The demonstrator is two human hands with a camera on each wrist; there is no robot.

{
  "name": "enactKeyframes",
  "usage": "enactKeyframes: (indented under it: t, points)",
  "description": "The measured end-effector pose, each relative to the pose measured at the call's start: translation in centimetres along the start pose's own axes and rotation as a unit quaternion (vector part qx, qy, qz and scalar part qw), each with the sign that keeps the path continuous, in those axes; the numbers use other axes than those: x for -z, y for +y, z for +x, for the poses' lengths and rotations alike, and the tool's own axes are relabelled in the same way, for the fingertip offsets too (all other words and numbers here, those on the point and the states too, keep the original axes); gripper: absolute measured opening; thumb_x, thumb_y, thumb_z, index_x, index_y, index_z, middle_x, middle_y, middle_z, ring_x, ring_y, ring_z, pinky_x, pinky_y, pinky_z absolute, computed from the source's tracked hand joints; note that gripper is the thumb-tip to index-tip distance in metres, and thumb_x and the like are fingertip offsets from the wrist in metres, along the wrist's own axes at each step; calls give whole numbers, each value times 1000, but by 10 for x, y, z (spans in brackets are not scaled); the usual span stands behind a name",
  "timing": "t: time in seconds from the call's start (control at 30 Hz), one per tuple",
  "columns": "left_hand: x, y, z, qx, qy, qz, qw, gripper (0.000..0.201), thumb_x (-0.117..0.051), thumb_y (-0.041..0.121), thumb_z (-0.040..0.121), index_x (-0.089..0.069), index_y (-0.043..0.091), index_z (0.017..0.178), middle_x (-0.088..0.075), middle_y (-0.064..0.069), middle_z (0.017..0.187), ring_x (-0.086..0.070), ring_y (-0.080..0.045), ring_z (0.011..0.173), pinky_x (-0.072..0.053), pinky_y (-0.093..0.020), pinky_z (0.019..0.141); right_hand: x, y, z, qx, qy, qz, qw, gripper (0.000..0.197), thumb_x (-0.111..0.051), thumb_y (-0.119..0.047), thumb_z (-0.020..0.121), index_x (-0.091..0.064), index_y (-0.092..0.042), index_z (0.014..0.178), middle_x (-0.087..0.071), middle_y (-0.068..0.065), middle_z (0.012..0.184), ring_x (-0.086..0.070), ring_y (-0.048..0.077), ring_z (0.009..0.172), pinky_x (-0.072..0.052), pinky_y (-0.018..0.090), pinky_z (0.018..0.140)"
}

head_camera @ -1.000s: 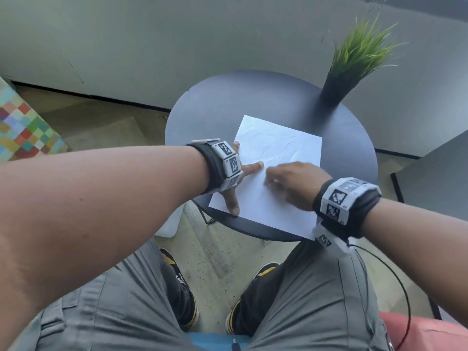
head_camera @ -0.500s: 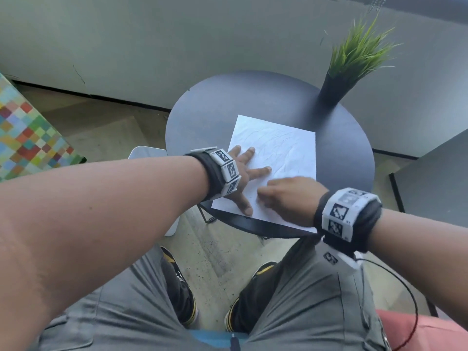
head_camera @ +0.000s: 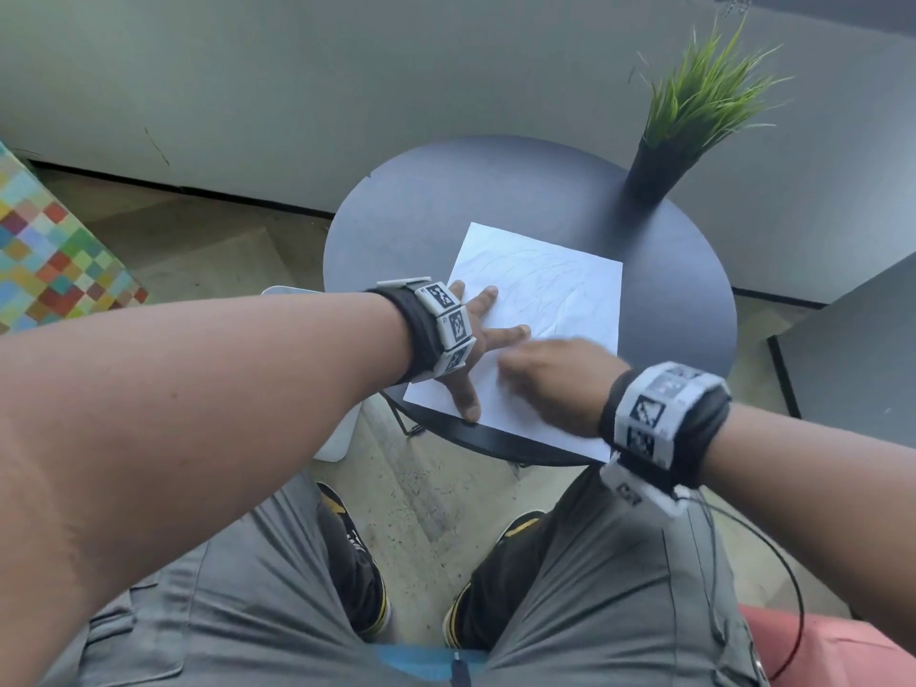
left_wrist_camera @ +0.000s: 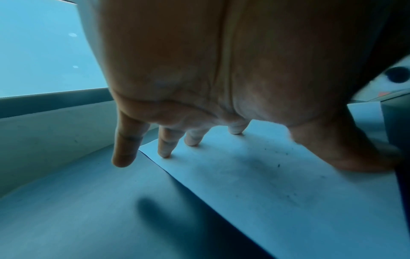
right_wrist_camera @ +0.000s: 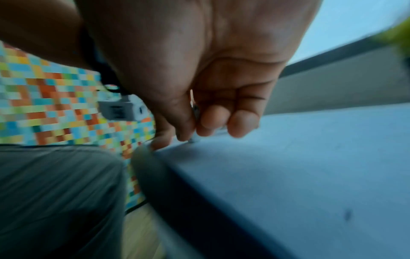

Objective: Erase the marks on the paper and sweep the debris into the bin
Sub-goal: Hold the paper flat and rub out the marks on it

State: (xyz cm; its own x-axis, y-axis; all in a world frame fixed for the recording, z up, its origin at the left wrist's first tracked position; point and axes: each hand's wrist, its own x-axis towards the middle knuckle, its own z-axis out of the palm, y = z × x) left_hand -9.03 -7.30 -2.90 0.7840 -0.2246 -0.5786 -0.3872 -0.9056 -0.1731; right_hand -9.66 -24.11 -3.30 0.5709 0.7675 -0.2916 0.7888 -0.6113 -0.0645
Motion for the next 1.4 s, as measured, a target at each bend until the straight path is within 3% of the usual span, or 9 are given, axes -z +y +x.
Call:
enactKeyframes:
  t: [0.23, 0.37, 0.5, 0.67, 0.8, 0.97, 1.1, 1.27, 1.4]
  points:
    - [-2, -3, -1, -1, 12, -9, 1000, 127, -67, 86, 51, 18, 58, 142, 22, -8, 160, 3, -47, 145, -21, -72, 102, 4, 26, 4, -86, 33, 4, 996, 24, -41, -19, 94, -48, -28, 115, -61, 1, 102, -60, 29, 94, -49, 38, 75]
    - [-2, -1, 0, 7, -1, 8, 1000, 129, -67, 85, 52, 21, 56, 142, 26, -7, 159, 5, -47, 145, -19, -72, 104, -8, -18, -8, 62, -36, 16, 997, 13, -45, -20, 95, -49, -23, 108, -55, -4, 95, -58, 24, 94, -43, 33, 69]
    - [-2, -2, 0, -4, 14, 10, 1000, 128, -69, 85, 50, 17, 58, 141, 22, -10, 160, -1, -49, 144, -22, -72, 102, 3, 24, 3, -47, 29, 12, 998, 25, -41, -22, 98, -51, -26, 121, -62, -2, 109, -60, 25, 102, -46, 35, 75]
    - [-1, 1, 1, 10, -4, 20, 1000, 132, -67, 87, 47, 23, 58, 140, 27, -7, 158, 2, -48, 145, -16, -73, 105, -8, -16, -16, 107, -48, 19, 993, 14, -48, -19, 96, -52, -19, 109, -55, 0, 96, -48, 21, 81, -37, 32, 67]
    - [0, 0, 4, 0, 2, 16, 1000, 133, -68, 86, 49, 23, 57, 141, 27, -10, 158, -3, -52, 144, -18, -72, 104, 0, 19, -4, -7, 14, 31, 999, 14, -47, -19, 96, -53, -25, 106, -59, -6, 104, -59, 22, 94, -50, 38, 77]
    - [1, 4, 3, 13, -9, 28, 999, 135, -67, 88, 45, 26, 58, 138, 30, -9, 157, -5, -53, 142, -20, -70, 106, -10, -23, -23, 127, -44, 32, 990, 26, -56, -16, 92, -40, -29, 107, -53, -2, 89, -47, 21, 70, -37, 32, 59]
    - [2, 2, 2, 4, 0, 22, 1000, 135, -67, 85, 42, 28, 60, 135, 30, -14, 156, -11, -56, 140, -24, -70, 101, 2, -1, -7, 21, 10, 33, 999, 14, -46, -24, 98, -54, -23, 109, -59, 1, 104, -58, 26, 94, -42, 33, 70]
    - [7, 5, 0, 12, -20, 27, 999, 141, -68, 86, 31, 29, 62, 130, 31, -13, 155, -12, -57, 139, -26, -73, 100, 5, -28, -24, 81, 34, 158, 983, 11, -47, -25, 95, -52, -34, 101, -66, -1, 95, -56, 21, 82, -44, 33, 70]
    - [6, 0, -5, -2, -25, 2, 1000, 132, -69, 87, 40, 20, 63, 135, 28, -5, 158, -2, -50, 144, -19, -72, 107, 12, 15, -19, -62, 107, 210, 970, 13, -59, -23, 94, -64, -24, 106, -69, -5, 97, -61, 17, 90, -47, 29, 80]
